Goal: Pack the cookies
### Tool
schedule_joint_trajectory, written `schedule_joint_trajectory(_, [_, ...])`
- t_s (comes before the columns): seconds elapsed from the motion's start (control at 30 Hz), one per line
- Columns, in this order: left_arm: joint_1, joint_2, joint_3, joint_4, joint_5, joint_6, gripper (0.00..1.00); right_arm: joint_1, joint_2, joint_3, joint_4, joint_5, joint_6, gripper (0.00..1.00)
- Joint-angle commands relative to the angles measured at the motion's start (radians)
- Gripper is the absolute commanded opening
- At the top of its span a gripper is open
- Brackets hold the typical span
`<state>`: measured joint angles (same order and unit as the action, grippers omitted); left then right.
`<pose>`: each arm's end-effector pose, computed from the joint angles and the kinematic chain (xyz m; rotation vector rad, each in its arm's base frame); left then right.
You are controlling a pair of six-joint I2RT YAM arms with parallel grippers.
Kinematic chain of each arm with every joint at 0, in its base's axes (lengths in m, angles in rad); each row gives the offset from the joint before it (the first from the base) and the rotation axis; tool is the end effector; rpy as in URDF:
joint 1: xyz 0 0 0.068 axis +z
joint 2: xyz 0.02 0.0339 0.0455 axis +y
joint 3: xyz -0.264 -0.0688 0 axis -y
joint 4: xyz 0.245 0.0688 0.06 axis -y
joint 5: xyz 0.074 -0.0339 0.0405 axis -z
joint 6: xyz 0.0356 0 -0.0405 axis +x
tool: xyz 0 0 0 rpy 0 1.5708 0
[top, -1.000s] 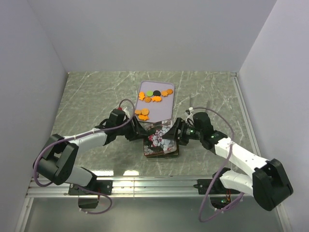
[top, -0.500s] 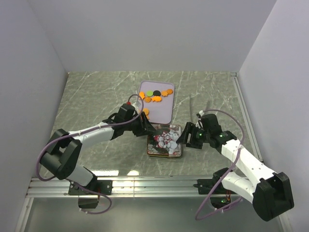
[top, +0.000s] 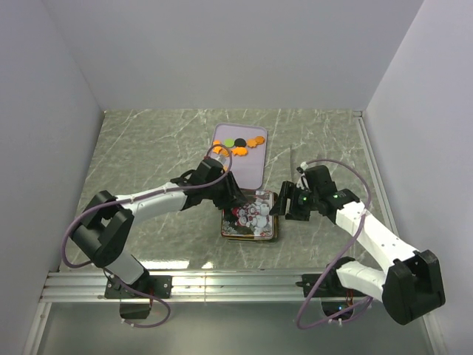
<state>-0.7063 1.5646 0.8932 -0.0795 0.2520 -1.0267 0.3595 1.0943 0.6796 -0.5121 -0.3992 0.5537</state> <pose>0.2429 -0.2189 0.1980 -0.2722 2.5774 -1.0692 0.1931 0.0873 0.2189 0.0776 2.6101 0.8563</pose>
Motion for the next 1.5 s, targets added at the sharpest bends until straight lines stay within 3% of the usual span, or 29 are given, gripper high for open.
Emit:
schedule_joint_trajectory(0.0, [-0.024,-0.001,0.081,-0.052,-0.059,-0.021,0.48,-0.008,-0.037,0.049,-0.035,0.016,-0.047,0.73])
schedule_joint_trajectory(0.23, [-0.019,-0.112,0.276,-0.33,-0.238,0.031,0.59,-0.011,-0.091,0.107,-0.114,0.022,-0.06,0.74])
schedule_joint_trajectory(0.4, [0.005,-0.234,0.179,-0.44,-0.292,0.06,0.64,-0.011,-0.091,0.162,-0.202,0.03,-0.051,0.76])
schedule_joint_trajectory(0.53, [0.008,-0.314,0.0,-0.364,-0.263,0.065,0.64,-0.024,-0.073,0.192,-0.235,-0.001,-0.038,0.77])
schedule_joint_trajectory(0.63, [0.008,-0.359,-0.131,-0.274,-0.244,0.047,0.67,-0.059,-0.057,0.205,-0.243,-0.059,-0.034,0.83])
schedule_joint_trajectory(0.7, [0.008,-0.38,-0.195,-0.224,-0.238,0.034,0.69,-0.106,-0.047,0.209,-0.236,-0.112,-0.035,0.92])
schedule_joint_trajectory(0.77, [0.01,-0.383,-0.227,-0.16,-0.235,0.033,0.7,-0.126,-0.011,0.218,-0.241,-0.13,-0.032,0.94])
schedule_joint_trajectory(1.17, [0.01,-0.216,-0.145,-0.059,-0.186,0.108,0.69,-0.352,0.167,0.091,-0.028,-0.348,0.155,0.94])
schedule_joint_trajectory(1.47, [0.042,-0.161,-0.122,-0.009,-0.111,0.154,0.69,-0.355,0.259,-0.057,0.228,-0.394,0.313,0.95])
